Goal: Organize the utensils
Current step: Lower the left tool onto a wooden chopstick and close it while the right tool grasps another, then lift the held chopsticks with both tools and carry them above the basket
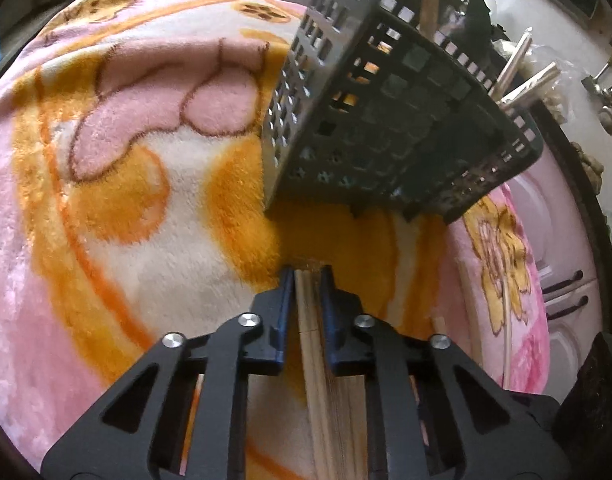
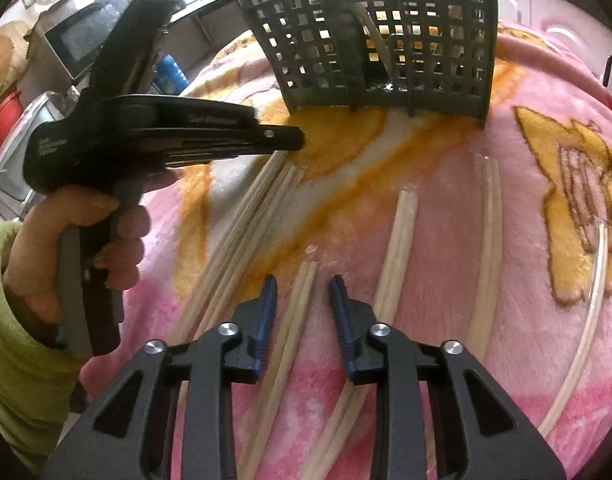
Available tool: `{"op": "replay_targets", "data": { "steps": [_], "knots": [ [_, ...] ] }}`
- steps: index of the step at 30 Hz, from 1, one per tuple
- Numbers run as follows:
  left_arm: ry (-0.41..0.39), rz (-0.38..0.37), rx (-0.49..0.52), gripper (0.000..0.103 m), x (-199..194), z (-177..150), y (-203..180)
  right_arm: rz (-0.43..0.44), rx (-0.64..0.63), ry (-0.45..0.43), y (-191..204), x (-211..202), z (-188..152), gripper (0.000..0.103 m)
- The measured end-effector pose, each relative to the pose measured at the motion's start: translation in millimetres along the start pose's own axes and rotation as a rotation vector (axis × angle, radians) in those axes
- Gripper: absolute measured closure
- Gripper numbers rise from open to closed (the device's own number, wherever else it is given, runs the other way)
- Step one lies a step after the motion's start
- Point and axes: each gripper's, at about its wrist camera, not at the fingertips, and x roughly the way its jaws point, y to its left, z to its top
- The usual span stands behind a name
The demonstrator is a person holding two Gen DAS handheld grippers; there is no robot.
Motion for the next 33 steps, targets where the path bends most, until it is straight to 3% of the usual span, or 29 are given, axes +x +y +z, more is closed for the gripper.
{"op": "replay_targets", "data": {
  "steps": [5, 10, 19, 33],
  "knots": [
    [-0.034, -0.014, -0.003, 0.101, -12, 0, 5, 0.032, 0.028, 0.010, -8, 2, 10, 0.094],
    [-0.112, -0.020, 0.034, 0.101, -38, -4, -1, 0.132, 0.091, -0.040, -17, -11, 11, 0.096],
    [-0.267, -0.038, 0.079, 0.102, -87, -9, -18, 0.192, 0.107, -0.261, -19, -63, 5, 0.097],
    [-0.461, -0.062, 0.185, 0.102, -139, -12, -66, 0.070, 0.027, -0.667, -12, -143, 7, 0.097]
  ]
}}
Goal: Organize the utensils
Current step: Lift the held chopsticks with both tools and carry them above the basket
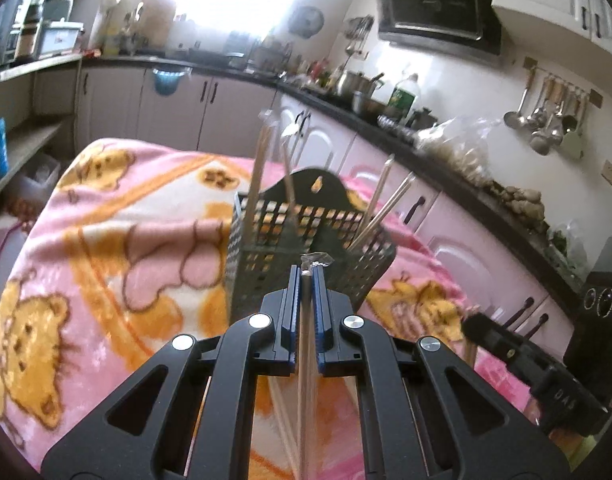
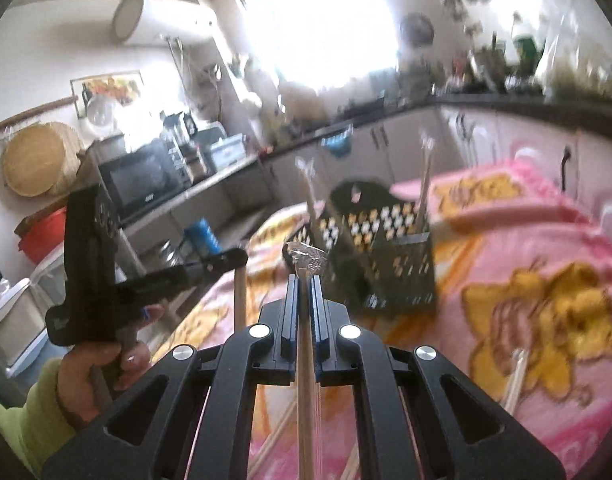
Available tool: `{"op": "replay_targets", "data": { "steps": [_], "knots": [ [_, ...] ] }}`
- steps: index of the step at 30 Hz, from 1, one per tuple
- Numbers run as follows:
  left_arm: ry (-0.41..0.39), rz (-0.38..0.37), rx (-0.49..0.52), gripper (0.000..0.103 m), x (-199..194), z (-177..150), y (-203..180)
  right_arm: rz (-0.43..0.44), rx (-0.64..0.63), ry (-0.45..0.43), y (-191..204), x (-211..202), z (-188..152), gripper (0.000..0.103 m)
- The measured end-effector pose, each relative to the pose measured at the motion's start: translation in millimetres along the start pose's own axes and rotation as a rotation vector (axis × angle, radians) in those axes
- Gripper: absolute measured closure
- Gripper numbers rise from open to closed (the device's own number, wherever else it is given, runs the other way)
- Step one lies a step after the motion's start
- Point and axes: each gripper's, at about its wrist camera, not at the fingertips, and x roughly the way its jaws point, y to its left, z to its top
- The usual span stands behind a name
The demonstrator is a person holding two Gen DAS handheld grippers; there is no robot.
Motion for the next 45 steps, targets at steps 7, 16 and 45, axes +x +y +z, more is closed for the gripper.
{"op": "replay_targets", "data": {
  "steps": [7, 16, 45],
  "knots": [
    [-0.051, -0.041, 0.020, 0.102, -4, 14, -16, -0.050, -0.024, -0.121, -9, -24, 20, 0.097],
    [-0.064, -0.088, 0.041, 0.102, 10, 34, -37, -0.104, 0.003, -0.169, -30, -37, 36, 0.097],
    [-0.212, -0.086, 0.051, 0.102, -5, 130, -37, -0.137, -0.022, -0.345, -39, 5, 145, 0.097]
  ]
}}
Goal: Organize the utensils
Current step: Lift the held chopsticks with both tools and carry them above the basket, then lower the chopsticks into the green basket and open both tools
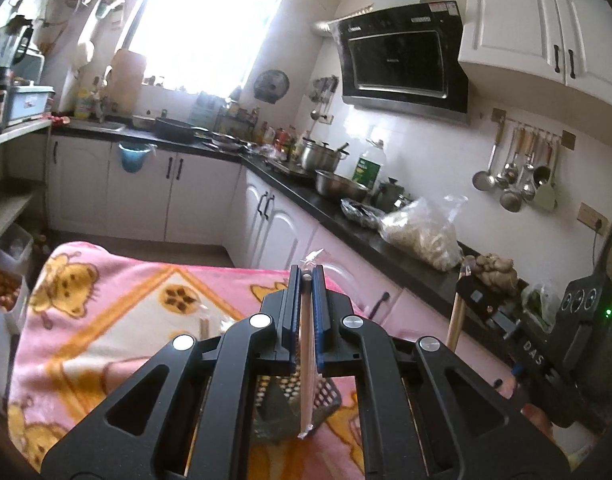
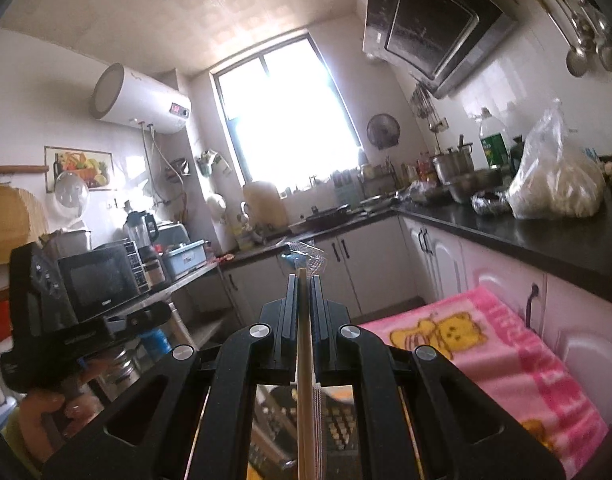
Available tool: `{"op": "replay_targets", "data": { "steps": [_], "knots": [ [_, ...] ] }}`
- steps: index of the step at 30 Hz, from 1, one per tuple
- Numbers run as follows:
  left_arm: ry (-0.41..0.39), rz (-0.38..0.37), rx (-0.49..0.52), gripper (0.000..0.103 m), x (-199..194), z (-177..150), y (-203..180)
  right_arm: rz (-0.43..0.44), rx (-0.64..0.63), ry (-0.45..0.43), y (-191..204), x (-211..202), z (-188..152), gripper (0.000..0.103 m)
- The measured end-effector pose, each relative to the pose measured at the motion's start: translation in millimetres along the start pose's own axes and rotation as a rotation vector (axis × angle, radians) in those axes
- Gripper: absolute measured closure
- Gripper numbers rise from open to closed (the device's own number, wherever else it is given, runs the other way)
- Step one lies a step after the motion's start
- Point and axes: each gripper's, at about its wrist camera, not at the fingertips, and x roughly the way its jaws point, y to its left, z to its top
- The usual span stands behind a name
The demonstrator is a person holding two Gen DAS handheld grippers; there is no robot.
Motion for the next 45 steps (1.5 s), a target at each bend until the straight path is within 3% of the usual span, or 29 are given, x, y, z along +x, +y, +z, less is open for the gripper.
{"op": "replay_targets", "data": {
  "steps": [13, 23, 29, 37, 45],
  "knots": [
    [-0.028, 0.069, -0.005, 0.102, -2, 22, 33, -0.019, -0.061, -0.053, 9, 65, 1, 0.097],
    [0.009, 0.131, 0.001, 0.102, 13, 7, 55, -0.097, -0.058, -0.095, -4, 108, -25, 0.097],
    [0.036, 0.142, -0.009, 0.102, 25, -12, 63, -0.156, -0.109, -0.144, -3, 113, -52, 0.097],
    [0.080, 0.155, 0.023, 0.102, 40, -43, 60, -0.193, -0.088, -0.109, -12, 105, -81, 0.097],
    [0.107, 0.186, 0.052, 0.102, 54, -59, 57, -0.143, -0.065, -0.051, -17, 86, -92, 0.095]
  ]
}}
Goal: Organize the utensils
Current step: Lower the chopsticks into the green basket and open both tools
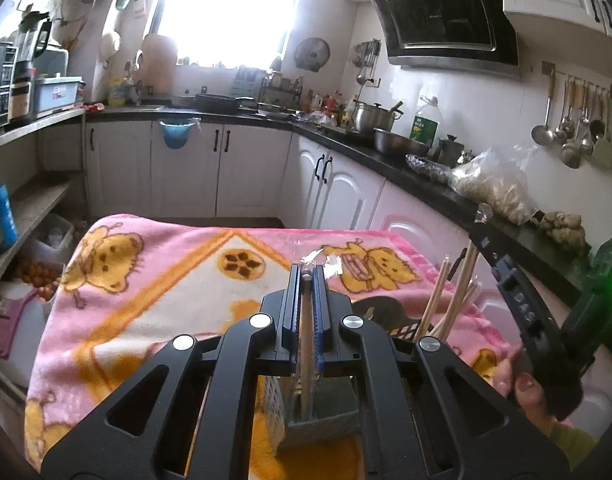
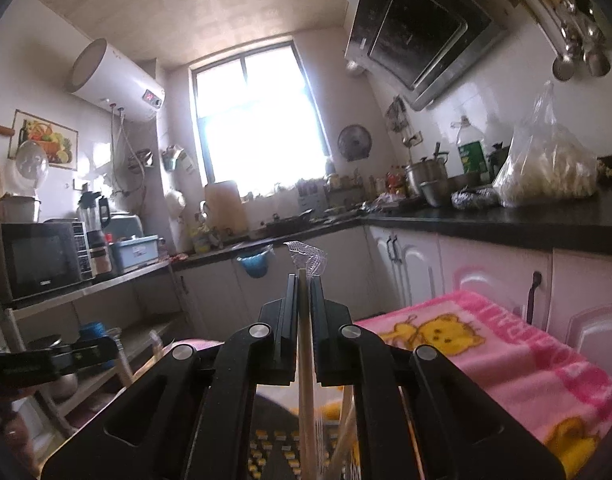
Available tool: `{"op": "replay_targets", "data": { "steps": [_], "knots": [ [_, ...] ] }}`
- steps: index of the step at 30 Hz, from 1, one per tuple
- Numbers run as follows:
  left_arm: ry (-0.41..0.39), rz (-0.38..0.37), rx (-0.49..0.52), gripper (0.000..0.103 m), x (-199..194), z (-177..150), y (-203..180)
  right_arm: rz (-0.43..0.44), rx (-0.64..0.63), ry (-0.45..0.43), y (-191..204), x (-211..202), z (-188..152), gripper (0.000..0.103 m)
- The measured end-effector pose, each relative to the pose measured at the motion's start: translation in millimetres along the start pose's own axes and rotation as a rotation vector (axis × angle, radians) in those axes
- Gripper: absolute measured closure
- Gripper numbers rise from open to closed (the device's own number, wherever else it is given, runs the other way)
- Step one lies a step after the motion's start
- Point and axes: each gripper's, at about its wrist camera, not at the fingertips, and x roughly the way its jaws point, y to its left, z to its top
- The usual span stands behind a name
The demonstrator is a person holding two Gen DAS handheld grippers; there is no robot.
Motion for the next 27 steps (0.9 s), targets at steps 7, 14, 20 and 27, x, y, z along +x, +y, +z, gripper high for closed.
{"op": "replay_targets", "data": {
  "steps": [7, 14, 20, 27],
  "knots": [
    [0.011, 0.022, -0.012, 0.102, 1, -10, 2, 0.055, 0.017, 0.075, 0, -20, -4, 0.094],
    [0.010, 0.037, -0.024, 0.102, -6, -12, 2, 0.080, 0.004, 0.137, 6, -34, -4, 0.091],
    [0.010, 0.044, -0.041, 0.102, -14, -15, 3, 0.098, 0.001, 0.194, 8, -42, -7, 0.084],
    [0.011, 0.043, -0.061, 0.102, -22, -19, 6, 0.093, 0.019, 0.238, 5, -50, -11, 0.082]
  ]
}}
